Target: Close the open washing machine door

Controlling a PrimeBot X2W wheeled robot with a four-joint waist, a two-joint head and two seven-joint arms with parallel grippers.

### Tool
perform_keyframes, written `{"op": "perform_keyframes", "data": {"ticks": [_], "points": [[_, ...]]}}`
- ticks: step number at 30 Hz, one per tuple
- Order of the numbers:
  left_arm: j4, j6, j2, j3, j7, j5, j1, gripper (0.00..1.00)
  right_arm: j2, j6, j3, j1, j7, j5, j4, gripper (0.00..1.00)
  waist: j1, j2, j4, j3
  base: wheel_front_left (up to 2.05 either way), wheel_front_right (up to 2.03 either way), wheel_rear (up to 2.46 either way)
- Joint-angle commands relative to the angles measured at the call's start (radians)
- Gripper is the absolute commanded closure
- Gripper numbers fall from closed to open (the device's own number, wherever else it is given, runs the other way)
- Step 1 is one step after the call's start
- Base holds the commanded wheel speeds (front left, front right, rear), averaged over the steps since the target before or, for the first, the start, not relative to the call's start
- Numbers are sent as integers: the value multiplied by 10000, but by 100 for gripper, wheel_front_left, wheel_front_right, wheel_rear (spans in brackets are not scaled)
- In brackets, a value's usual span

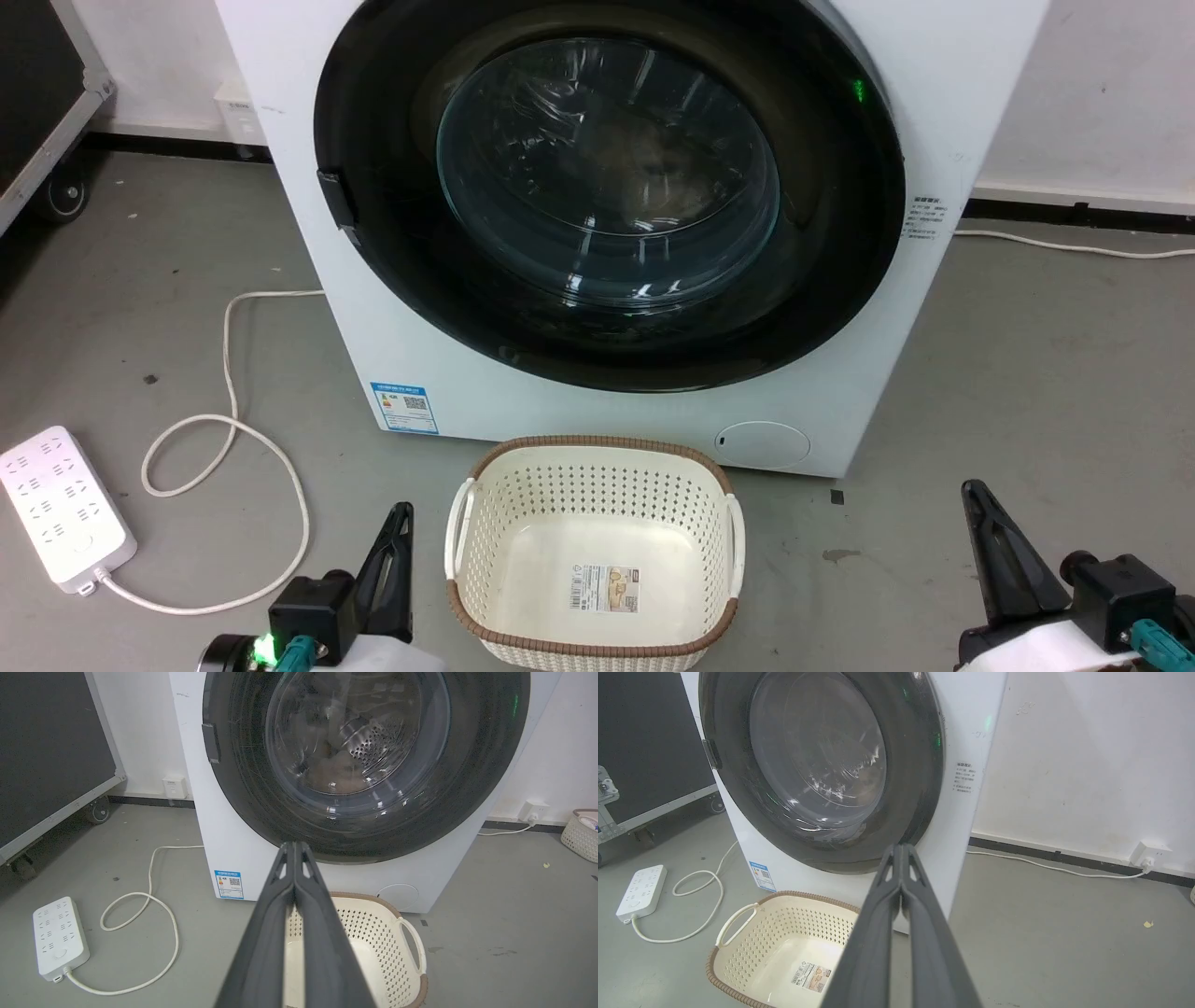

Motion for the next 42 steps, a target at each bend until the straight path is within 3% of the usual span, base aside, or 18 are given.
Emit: {"op": "perform_keyframes", "data": {"ticks": [1, 42], "points": [[-76, 65, -1, 57, 70, 91, -114, 100, 18, -3, 51, -136, 61, -53, -90, 100, 0, 0, -2, 2, 0, 0, 0], [-568, 132, -16, 446, 909, 592, -262, 100, 34, -6, 442, -333, 902, -104, -280, 100, -1, 0, -52, 53, 0, 0, 0]]}}
